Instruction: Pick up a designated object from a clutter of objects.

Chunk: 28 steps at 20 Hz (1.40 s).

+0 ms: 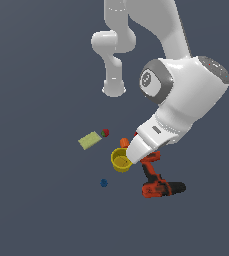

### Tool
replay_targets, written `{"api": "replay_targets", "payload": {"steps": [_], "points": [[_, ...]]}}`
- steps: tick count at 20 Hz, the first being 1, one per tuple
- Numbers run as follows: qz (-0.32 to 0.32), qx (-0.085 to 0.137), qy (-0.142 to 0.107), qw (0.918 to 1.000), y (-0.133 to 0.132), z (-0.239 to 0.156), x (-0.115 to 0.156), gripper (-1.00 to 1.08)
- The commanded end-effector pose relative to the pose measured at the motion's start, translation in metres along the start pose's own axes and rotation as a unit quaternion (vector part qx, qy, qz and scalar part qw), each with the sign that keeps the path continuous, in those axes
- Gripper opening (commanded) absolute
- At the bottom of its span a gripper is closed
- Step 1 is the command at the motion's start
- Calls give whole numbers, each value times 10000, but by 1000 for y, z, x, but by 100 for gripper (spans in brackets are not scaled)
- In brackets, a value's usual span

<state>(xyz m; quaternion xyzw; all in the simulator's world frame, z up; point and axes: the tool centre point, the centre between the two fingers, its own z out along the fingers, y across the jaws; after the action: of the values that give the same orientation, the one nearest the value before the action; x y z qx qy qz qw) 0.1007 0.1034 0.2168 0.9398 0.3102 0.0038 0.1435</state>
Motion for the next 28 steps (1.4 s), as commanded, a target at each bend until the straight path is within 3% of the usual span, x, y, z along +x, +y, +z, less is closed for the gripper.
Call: {"api": "replay_targets", "payload": {"steps": [1,7,15,22,28], "points": [[-493,-245,21,9985,-11,14,22,108],[-1675,-794,79,9826,-45,49,71,108],[-3041,-1380,161,9425,-98,91,121,108],[-3704,-1649,205,9139,-129,113,142,108],[-3881,-1719,218,9052,-138,119,147,108]]}}
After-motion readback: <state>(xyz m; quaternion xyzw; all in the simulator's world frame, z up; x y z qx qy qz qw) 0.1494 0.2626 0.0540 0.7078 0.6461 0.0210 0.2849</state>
